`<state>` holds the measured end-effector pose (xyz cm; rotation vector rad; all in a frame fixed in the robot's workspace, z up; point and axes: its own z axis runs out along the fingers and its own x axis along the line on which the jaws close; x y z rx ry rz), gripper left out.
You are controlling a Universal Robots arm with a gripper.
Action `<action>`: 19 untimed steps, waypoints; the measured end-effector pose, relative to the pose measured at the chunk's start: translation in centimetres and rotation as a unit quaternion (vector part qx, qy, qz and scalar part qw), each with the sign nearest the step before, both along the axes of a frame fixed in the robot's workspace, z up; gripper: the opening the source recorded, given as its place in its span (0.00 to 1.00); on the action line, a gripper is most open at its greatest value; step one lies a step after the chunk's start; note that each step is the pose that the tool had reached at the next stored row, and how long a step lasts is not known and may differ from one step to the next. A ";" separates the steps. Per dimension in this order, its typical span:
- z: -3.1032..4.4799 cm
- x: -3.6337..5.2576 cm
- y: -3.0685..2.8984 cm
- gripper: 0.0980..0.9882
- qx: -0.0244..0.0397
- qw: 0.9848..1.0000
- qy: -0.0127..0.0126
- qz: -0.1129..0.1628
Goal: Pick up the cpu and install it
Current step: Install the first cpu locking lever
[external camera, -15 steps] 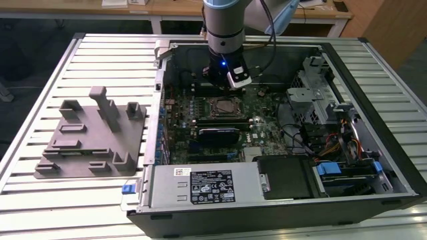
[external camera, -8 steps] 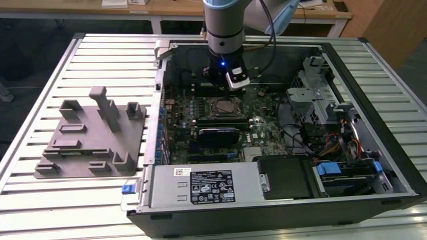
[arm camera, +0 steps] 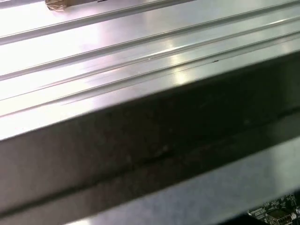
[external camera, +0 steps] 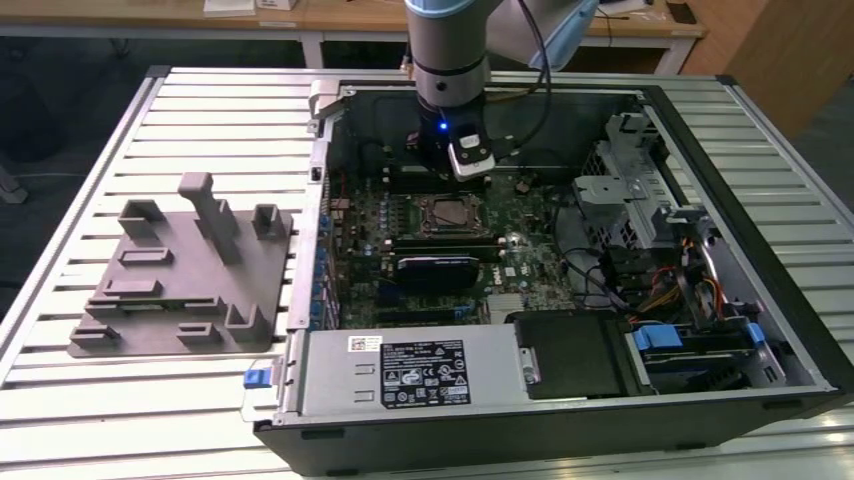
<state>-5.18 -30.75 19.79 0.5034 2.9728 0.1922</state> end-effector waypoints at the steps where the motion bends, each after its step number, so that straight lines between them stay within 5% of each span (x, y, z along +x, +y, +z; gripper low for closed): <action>1: -0.01 0.00 0.04 0.01 0.000 1.000 0.000 -0.004; 19: -0.30 -0.01 0.16 0.01 -0.001 0.999 0.000 -0.040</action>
